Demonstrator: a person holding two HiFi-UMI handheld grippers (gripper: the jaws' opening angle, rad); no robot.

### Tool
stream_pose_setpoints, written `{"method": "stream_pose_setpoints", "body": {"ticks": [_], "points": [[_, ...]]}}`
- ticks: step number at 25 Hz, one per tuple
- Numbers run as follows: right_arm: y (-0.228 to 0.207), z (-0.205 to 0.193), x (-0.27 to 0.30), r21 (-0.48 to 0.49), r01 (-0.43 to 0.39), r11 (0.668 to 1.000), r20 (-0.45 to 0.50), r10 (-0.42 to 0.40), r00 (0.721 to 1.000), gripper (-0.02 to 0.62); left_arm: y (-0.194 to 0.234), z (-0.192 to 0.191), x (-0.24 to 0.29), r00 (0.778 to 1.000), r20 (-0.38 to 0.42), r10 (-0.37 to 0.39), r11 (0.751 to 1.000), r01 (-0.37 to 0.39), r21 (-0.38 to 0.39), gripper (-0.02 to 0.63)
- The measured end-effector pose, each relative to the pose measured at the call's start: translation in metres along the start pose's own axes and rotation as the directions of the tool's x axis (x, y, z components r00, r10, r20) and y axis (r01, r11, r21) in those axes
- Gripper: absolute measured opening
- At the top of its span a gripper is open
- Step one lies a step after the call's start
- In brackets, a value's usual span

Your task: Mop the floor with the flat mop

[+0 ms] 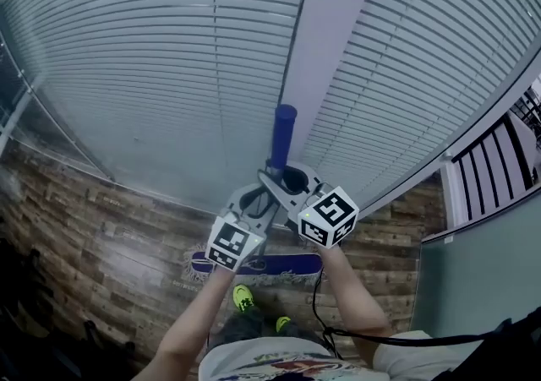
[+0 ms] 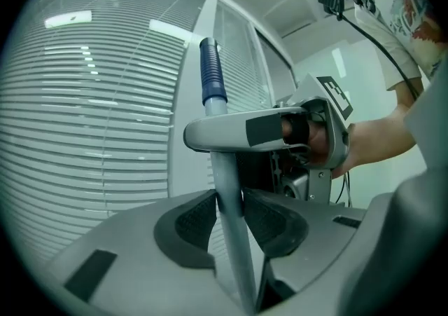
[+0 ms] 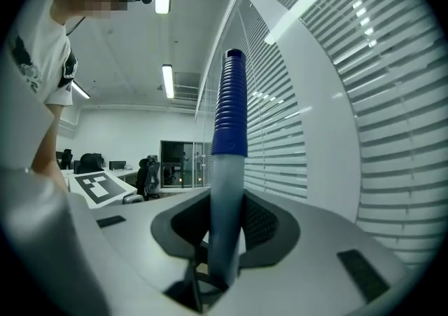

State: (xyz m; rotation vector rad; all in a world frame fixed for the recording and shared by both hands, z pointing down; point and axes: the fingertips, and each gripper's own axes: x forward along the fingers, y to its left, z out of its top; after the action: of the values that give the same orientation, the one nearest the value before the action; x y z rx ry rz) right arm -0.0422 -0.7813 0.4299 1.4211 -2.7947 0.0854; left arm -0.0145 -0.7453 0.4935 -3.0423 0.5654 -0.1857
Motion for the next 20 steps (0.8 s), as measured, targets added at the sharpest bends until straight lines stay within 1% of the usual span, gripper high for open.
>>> {"method": "stream_pose_setpoints", "body": {"ticks": [3,6,10,13,14,20], "points": [[0.009,0.011,-0.033,0.016,-0.009,1.0,0.012,0.009,1.0,0.103,-0.032,0.011,0.003,0.998,-0.031,-0.055,0.998,0.055,0.018,0.124],[0.02,0.015,-0.07,0.024,-0.03,0.999,0.028,0.029,0.999,0.101,-0.067,0.017,0.005,0.995,-0.049,-0.083,0.996,0.084,0.028,0.149],[0.047,0.026,-0.124,0.016,-0.112,0.994,0.05,0.111,0.993,0.1,-0.121,0.03,0.002,0.99,-0.074,-0.12,0.992,0.123,0.029,0.151],[0.068,0.024,-0.166,0.007,-0.162,0.987,0.052,0.162,0.985,0.1,-0.166,0.032,0.0,0.991,-0.09,-0.103,0.994,0.106,0.037,0.148],[0.074,0.022,-0.181,0.005,-0.175,0.985,0.05,0.175,0.983,0.1,-0.182,0.031,-0.001,0.991,-0.094,-0.09,0.995,0.094,0.039,0.125],[0.114,0.007,-0.257,-0.014,-0.258,0.966,0.026,0.259,0.966,0.1,-0.259,0.024,-0.015,0.994,-0.114,-0.007,0.999,0.01,0.032,0.115]]}}
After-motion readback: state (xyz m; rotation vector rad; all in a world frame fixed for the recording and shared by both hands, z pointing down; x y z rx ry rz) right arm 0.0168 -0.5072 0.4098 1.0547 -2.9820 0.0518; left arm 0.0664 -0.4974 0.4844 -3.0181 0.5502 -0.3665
